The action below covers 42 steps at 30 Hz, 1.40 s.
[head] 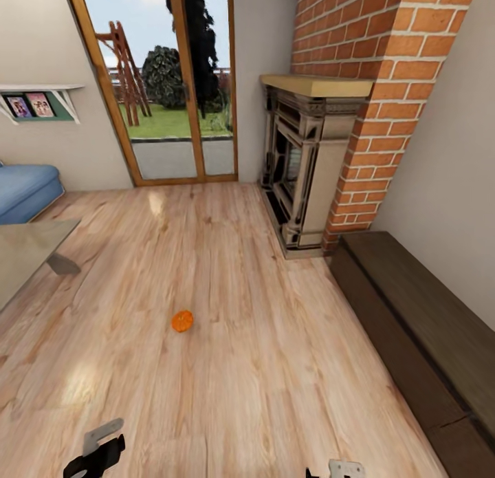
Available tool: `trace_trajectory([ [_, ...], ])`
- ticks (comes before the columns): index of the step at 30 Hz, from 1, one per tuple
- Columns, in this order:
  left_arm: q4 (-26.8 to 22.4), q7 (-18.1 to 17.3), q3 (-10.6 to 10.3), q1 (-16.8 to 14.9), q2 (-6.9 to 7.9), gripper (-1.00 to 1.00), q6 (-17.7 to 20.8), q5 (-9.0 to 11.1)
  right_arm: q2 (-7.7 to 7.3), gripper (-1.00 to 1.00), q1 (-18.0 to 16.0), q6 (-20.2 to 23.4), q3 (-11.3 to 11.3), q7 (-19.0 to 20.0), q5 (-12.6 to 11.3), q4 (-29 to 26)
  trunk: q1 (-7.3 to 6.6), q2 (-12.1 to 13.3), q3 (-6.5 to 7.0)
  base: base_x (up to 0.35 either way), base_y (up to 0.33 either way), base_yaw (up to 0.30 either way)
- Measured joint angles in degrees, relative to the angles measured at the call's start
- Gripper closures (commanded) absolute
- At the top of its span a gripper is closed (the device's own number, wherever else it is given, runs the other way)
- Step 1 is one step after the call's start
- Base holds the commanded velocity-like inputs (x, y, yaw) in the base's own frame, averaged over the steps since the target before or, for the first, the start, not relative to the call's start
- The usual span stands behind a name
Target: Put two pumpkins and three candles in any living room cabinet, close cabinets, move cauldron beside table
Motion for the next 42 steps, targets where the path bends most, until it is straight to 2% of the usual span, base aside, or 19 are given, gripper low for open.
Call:
trace_trajectory([
  [42,0.0,0.0,0.0,0.0,-0.04,-1.0,-0.1,0.0,0.0,-1.0,0.0,0.0,0.0,0.5,0.0,0.0,0.0,0.0,0.0,0.321,0.061,0.0],
])
